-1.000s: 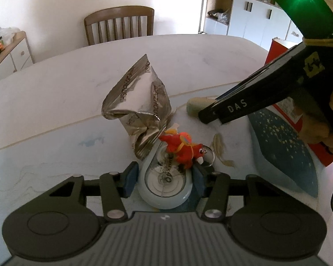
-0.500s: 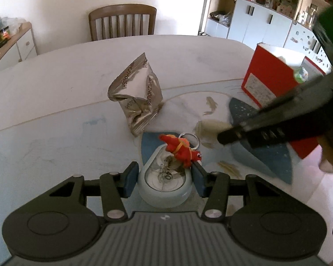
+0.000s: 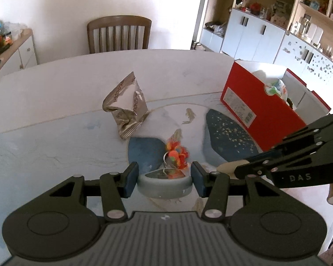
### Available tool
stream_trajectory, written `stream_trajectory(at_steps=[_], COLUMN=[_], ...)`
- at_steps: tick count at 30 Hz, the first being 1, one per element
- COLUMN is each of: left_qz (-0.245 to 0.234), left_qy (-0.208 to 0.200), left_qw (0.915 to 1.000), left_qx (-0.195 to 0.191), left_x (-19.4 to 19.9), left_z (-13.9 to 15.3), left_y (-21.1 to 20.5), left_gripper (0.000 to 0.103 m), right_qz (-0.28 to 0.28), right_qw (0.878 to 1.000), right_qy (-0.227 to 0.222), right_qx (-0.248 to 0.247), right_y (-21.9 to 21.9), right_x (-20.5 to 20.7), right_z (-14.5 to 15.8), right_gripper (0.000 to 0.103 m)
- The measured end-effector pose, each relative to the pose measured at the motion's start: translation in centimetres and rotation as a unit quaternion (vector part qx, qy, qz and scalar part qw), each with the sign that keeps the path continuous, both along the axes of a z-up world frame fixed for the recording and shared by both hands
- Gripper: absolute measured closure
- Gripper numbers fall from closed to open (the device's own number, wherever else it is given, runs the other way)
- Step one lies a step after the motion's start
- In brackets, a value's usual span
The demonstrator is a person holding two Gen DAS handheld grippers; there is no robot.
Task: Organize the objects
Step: 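Carry the white disc and cream cylinder into the box and open both tools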
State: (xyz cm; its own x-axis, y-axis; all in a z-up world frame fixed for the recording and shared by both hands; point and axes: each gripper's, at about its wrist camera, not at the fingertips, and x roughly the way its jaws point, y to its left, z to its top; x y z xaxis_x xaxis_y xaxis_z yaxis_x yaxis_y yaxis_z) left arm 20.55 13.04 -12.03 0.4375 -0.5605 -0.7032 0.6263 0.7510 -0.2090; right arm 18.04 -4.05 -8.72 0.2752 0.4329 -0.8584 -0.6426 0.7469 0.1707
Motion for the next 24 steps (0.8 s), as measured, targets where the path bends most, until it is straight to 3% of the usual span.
stream_trajectory(at_steps=[13,24], left_qz=[-0.003,-0.035], left_qy=[-0.043,-0.096], left_qw=[0.9986,0.9928], left_qx=[-0.032,-0.063], left_x=[-2.6,-4.9], left_z=[5.0,10.0], left_y=[-2.1,-8.6], left_gripper=[0.053,0.053], right_qz=[-0.005,-0.039], right_qw=[0.999,0.993], right_qy=[-0.040,-0.096], right_qx=[0.030,0.056], right_y=[-4.0,-10.4], right_x=[-1.4,-0.1], right_z=[4.1,8.2], right_gripper=[0.089,0.089])
